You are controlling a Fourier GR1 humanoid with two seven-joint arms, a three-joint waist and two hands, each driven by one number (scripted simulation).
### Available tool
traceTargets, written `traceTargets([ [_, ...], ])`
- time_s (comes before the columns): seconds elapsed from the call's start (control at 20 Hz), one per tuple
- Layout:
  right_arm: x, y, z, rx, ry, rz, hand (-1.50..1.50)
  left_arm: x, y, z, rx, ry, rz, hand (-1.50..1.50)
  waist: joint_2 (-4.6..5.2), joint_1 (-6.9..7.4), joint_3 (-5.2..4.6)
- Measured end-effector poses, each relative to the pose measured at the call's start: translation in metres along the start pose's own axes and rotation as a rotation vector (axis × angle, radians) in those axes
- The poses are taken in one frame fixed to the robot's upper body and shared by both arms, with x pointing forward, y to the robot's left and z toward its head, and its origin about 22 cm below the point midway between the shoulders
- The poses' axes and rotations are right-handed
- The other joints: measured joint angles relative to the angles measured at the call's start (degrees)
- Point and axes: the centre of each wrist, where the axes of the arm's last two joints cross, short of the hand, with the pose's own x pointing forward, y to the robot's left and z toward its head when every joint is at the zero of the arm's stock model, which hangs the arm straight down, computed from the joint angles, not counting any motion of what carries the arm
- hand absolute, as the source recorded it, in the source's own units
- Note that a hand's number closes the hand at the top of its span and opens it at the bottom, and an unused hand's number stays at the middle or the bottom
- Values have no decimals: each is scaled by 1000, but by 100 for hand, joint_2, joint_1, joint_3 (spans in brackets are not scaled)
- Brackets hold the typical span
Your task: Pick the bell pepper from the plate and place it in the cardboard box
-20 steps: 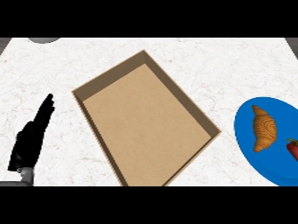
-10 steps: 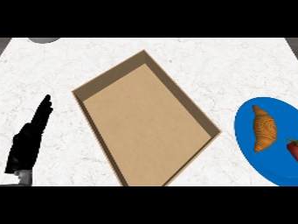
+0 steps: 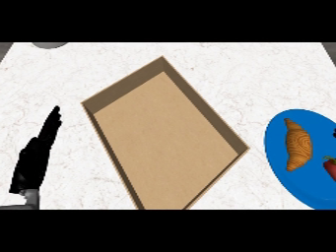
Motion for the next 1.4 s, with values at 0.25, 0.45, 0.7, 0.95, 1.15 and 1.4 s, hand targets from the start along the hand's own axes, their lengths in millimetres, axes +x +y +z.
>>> traceTargets([
  [0.25,3,8,-6,2,1,-8,-150,-2,-3,0,-7,-2,4,0,-1,-1,-2],
  [0.45,1,13,-9,1,3,0,-150,1,-5,-1,-5,-5,6,0,0,2,0],
  [0.7,-6,17,-17,34,16,27,-150,8,-2,4,0,-1,3,0,1,13,1],
  [0.95,-7,23,-23,44,-1,8,150,4,3,5,-1,-4,4,0,-1,10,-5],
  [1.15,-4,27,-24,-61,-11,68,150,-3,3,6,-6,1,4,0,-4,-3,-11],
  [1.4,-7,21,-28,-178,-37,109,150,4,2,3,-8,-6,2,0,-2,1,-5],
])
